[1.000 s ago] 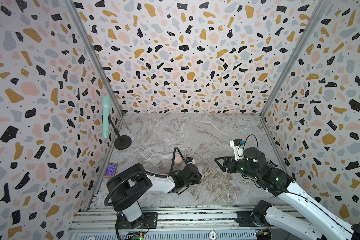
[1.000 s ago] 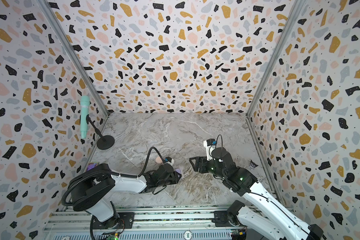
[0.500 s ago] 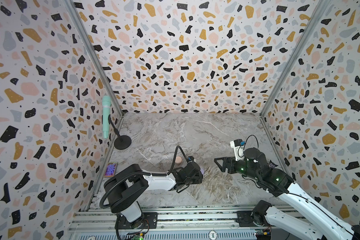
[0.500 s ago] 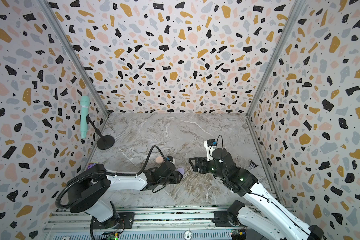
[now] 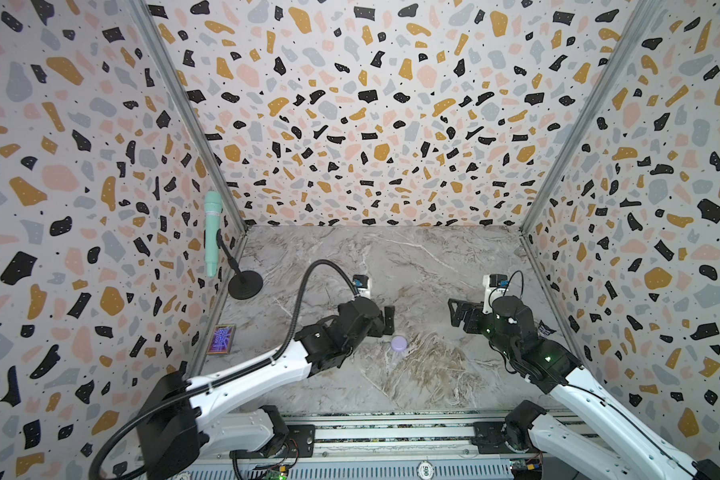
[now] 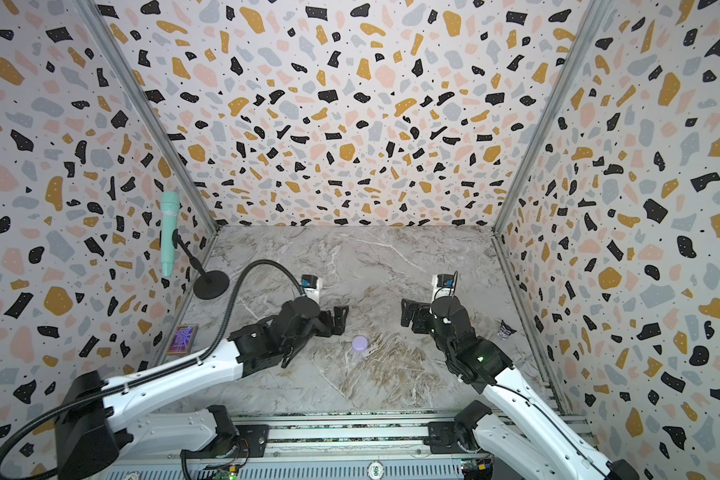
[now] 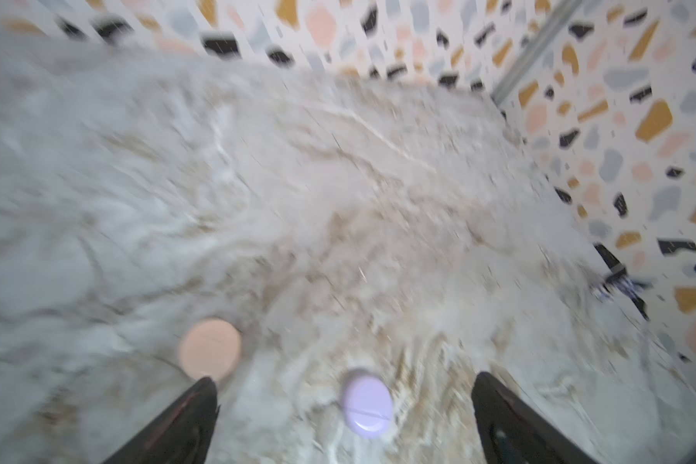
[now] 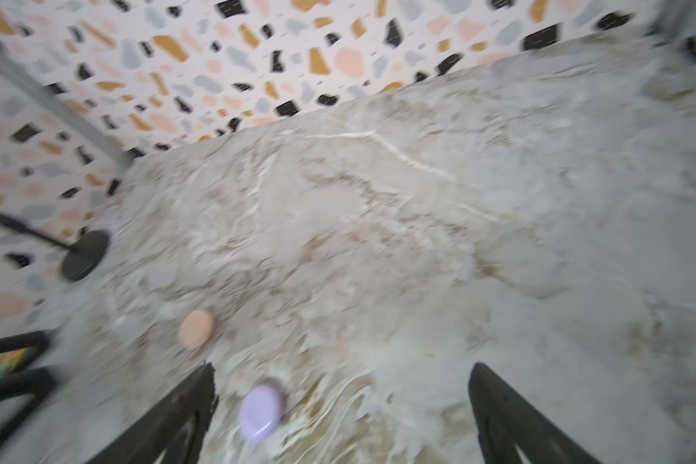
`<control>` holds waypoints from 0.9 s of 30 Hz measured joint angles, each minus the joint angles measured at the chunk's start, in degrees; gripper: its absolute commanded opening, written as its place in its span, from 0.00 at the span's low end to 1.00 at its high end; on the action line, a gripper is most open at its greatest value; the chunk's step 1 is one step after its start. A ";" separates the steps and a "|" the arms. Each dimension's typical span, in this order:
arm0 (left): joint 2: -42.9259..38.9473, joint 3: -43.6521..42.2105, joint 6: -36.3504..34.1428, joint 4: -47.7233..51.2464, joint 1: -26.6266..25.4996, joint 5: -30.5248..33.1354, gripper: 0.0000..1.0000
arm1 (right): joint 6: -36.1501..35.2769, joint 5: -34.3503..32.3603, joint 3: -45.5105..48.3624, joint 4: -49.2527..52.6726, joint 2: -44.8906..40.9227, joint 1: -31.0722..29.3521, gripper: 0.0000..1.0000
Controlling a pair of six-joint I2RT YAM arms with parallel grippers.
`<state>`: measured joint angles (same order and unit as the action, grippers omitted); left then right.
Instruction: Insert the wireless bluetooth earbuds into the charging case
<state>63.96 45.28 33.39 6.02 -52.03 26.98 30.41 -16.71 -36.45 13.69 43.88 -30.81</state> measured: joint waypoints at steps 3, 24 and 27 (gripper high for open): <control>-9.84 -9.55 -5.99 -7.50 4.37 9.64 1.00 | -4.02 -5.11 8.24 -11.74 2.08 7.56 0.99; 12.57 -28.79 -29.66 -48.41 40.06 5.29 1.00 | -27.26 5.11 26.47 -81.24 41.90 26.38 0.99; 14.05 -29.68 -29.86 -55.63 44.09 1.64 1.00 | -27.85 6.60 26.16 -82.82 41.77 26.34 0.99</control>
<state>78.02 15.59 3.53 -49.60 -7.94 28.62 2.57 -10.11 -10.28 -69.12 85.65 -4.47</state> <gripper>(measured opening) 0.999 0.989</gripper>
